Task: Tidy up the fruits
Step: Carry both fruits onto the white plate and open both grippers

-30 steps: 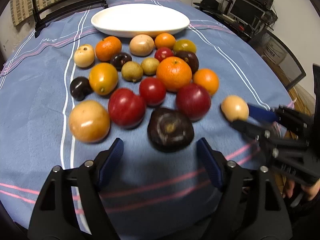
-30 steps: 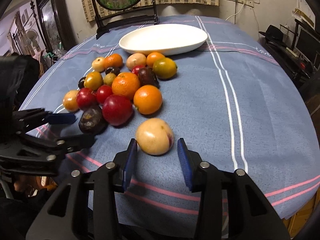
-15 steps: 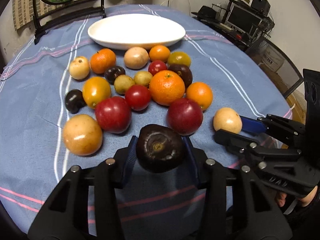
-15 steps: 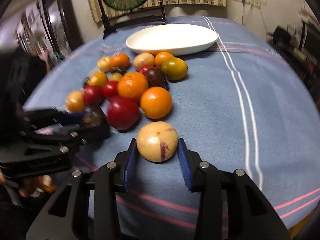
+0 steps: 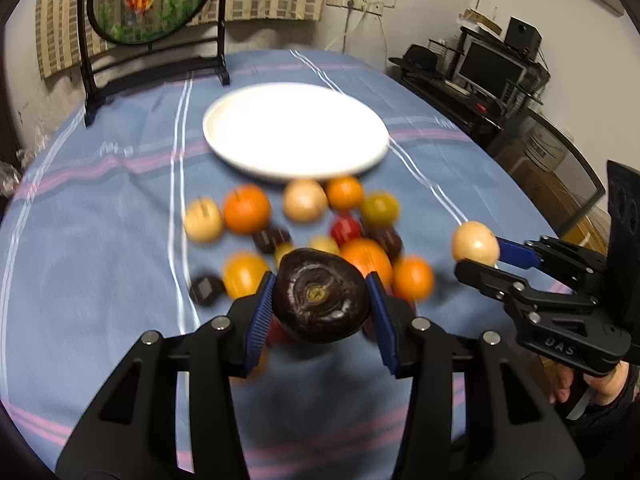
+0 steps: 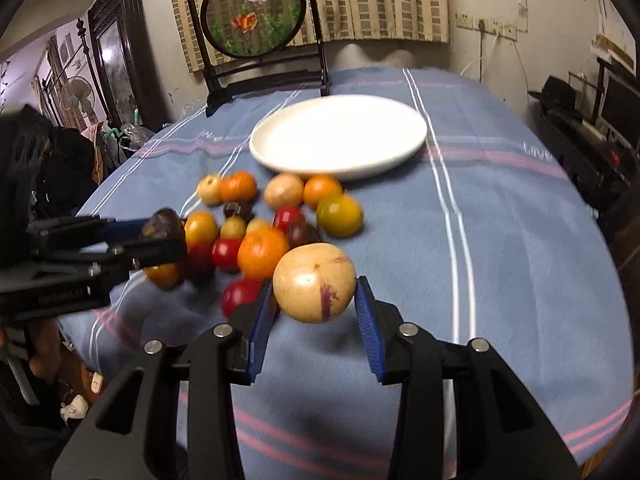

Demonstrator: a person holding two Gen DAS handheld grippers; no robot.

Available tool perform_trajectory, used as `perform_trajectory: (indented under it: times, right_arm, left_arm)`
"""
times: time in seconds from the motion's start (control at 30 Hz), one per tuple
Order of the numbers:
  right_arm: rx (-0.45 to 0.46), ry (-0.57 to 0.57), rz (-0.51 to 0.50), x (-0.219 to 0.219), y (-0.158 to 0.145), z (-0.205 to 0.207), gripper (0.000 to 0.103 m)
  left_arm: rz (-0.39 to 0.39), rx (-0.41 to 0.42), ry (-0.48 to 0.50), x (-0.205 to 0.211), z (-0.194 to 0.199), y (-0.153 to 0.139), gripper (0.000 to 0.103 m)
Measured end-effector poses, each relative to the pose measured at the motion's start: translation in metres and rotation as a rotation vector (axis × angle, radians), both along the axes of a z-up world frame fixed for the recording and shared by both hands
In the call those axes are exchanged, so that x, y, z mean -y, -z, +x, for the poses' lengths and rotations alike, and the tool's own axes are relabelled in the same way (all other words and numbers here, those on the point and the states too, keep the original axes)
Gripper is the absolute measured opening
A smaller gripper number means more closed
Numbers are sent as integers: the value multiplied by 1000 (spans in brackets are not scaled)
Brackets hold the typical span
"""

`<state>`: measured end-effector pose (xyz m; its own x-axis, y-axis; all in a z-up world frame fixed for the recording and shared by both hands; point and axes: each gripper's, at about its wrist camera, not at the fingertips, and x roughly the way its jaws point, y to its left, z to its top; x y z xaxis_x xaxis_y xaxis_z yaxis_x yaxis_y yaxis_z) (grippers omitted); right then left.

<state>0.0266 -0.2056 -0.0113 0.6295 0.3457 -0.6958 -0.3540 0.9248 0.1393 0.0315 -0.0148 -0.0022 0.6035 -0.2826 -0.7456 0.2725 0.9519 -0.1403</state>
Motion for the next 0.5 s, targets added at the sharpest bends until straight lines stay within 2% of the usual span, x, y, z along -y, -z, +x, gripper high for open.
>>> perform_trajectory:
  times: [0.13,0.27,0.37,0.5]
  right_arm:
    - [14,-26,-10,-5,-23,60,41]
    - [-31,-25,-11,-16,-32,152,41]
    - [-118,-9,-22,-29,-13,234,41]
    - [-190,15,-59,-37,15,296,41]
  left_arm:
    - [-4,-12,-19,-3,65,-21,47]
    - [12,-34,-63,-1,155,-30,47]
    - [31,-89,-116,6,233,-18,47]
    - [31,-185,-161,11,300,8,47]
